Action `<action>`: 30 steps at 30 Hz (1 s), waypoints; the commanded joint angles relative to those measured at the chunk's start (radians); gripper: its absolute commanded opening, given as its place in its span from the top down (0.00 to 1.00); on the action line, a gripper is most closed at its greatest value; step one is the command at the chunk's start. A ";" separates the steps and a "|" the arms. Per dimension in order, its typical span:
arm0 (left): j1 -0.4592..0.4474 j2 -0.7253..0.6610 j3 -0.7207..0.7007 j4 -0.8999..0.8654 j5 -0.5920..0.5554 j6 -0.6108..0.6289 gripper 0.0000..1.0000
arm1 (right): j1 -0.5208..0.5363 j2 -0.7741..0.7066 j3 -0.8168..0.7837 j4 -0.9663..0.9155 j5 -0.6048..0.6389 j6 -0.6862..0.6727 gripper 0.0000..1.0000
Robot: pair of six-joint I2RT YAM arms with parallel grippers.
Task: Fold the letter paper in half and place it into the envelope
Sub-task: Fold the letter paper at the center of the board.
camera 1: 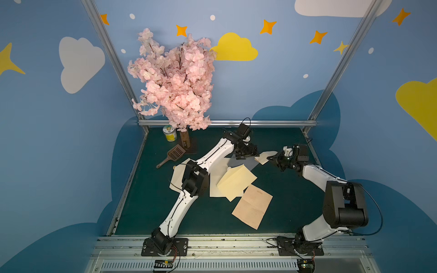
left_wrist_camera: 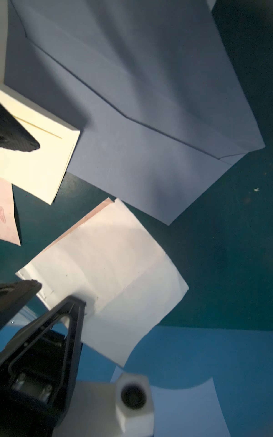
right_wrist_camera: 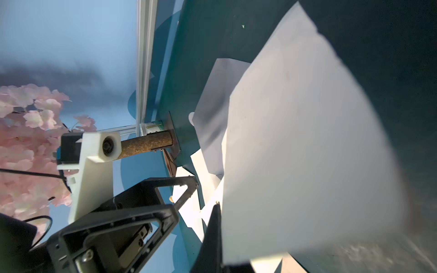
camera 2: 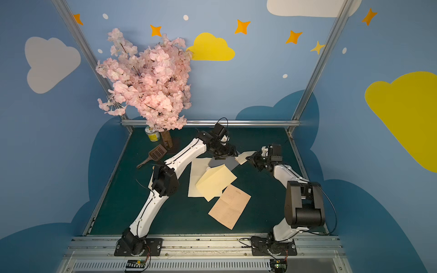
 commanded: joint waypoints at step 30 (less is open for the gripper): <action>0.094 -0.340 -0.718 0.798 0.203 -0.484 0.26 | 0.077 0.001 -0.036 0.139 0.022 0.163 1.00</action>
